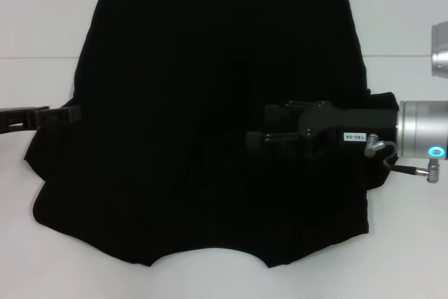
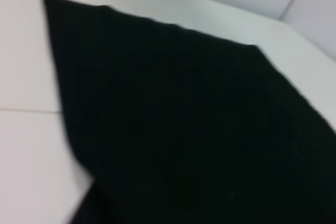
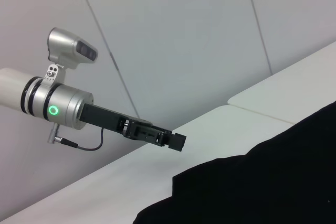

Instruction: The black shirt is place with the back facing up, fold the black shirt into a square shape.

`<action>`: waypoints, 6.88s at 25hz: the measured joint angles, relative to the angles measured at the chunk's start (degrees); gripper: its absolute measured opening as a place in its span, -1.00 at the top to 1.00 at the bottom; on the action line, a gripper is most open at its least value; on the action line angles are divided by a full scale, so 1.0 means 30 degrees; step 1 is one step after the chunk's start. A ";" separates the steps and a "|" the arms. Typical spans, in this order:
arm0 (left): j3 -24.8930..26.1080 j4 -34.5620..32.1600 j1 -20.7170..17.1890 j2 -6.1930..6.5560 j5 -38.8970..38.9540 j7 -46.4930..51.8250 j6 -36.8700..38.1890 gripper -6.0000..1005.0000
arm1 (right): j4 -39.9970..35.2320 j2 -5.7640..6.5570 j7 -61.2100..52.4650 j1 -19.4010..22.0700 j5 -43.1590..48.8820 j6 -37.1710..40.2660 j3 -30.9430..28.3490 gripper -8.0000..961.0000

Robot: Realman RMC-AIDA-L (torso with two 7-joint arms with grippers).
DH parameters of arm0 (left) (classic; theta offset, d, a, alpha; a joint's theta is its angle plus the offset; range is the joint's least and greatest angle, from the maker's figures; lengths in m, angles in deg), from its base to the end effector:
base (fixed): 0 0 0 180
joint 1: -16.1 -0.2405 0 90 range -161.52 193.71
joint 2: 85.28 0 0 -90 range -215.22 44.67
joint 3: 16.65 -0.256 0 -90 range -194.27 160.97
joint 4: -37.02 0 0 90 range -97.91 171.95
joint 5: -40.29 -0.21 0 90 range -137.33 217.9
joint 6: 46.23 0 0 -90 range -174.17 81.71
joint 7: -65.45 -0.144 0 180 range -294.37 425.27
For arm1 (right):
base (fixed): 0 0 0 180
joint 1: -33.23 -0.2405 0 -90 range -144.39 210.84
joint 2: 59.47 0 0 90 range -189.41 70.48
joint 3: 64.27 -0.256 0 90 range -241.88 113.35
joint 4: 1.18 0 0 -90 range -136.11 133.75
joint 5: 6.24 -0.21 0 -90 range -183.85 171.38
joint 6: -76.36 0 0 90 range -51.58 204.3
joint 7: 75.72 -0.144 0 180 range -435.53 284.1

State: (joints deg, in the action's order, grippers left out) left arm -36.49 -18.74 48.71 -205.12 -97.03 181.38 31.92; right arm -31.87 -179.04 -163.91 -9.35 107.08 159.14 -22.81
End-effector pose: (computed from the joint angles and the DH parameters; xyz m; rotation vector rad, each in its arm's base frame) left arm -0.3156 0.3649 0.0893 -2.0932 -1.2829 -0.4480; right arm 0.1981 0.3765 -0.0282 -2.7806 0.7260 0.7627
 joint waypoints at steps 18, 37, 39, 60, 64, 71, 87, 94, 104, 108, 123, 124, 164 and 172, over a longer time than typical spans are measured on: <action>-0.0141 0.1404 0.0039 -0.0002 -0.2571 0.3066 -0.3113 -0.59 | 0.0078 0.0251 -0.0105 -0.0194 -0.0050 -0.0148 -0.0019 -0.88; -0.0152 0.2805 0.0047 -0.0043 -0.3174 0.3105 -0.5541 -0.59 | 0.0154 0.0256 -0.0106 -0.0270 0.0068 -0.0376 -0.0021 -0.87; -0.0152 0.2807 0.0065 -0.0043 -0.3180 0.3102 -0.5462 -0.58 | 0.0153 0.0253 -0.0106 -0.0292 0.0068 -0.0431 -0.0021 -0.87; -0.0344 0.3229 0.0325 0.0043 -0.4010 0.3128 -0.6190 0.18 | 0.0150 0.0283 -0.0106 -0.0376 -0.0011 -0.0544 -0.0021 -0.87; -0.0375 0.3241 0.0363 0.0044 -0.3999 0.3122 -0.6199 0.46 | 0.0150 0.0283 -0.0106 -0.0376 -0.0011 -0.0552 -0.0022 -0.86; -0.0435 0.3203 0.0412 0.0073 -0.4011 0.3112 -0.6307 0.92 | 0.0150 0.0283 -0.0105 -0.0363 -0.0009 -0.0553 -0.0022 -0.86; 0.0549 0.2129 -0.0005 0.0088 -0.4014 0.3191 -0.7481 0.91 | 0.0150 0.0190 -0.0105 -0.0360 -0.0042 -0.0796 -0.0110 -0.85; 0.0543 0.2119 0.0213 0.0204 -0.4083 0.3184 -0.6922 0.91 | 0.0150 0.0135 -0.0105 -0.0368 -0.0042 -0.0874 -0.0103 -0.85; -0.0532 0.2117 0.0941 0.0341 -0.5788 0.4468 -0.5824 0.63 | 0.0132 0.0104 -0.0105 -0.0533 -0.0040 -0.0933 -0.0024 -0.85; -0.1112 0.1896 0.1224 0.0397 -0.6765 0.5244 -0.5776 0.35 | 0.0121 0.0105 -0.0105 -0.0576 -0.0041 -0.0844 -0.0021 -0.85; -0.1197 0.1781 0.1377 0.0463 -0.7494 0.5266 -0.5380 -0.65 | 0.0141 0.0136 -0.0113 -0.0570 -0.0041 -0.0793 -0.0105 -0.84; -0.1202 0.1800 0.1376 0.0444 -0.7494 0.5244 -0.5378 -0.70 | 0.0141 0.0135 -0.0126 -0.0572 -0.0039 -0.0790 -0.0104 -0.84; -0.1442 0.2824 0.1527 0.0453 -0.7438 0.5068 -0.6233 0.53 | -0.0019 0.0195 -0.0424 -0.0574 -0.0039 -0.0785 -0.0098 -0.82; -0.1355 0.2821 0.1566 0.0465 -0.7377 0.5076 -0.6329 0.99 | -0.0026 0.0195 -0.0430 -0.0528 -0.0040 -0.0827 -0.0145 -0.82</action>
State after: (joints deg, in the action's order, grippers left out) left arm -40.56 -10.27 53.41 -203.72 -119.16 196.61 12.93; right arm -31.95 -178.46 -165.19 -10.94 106.96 156.66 -23.24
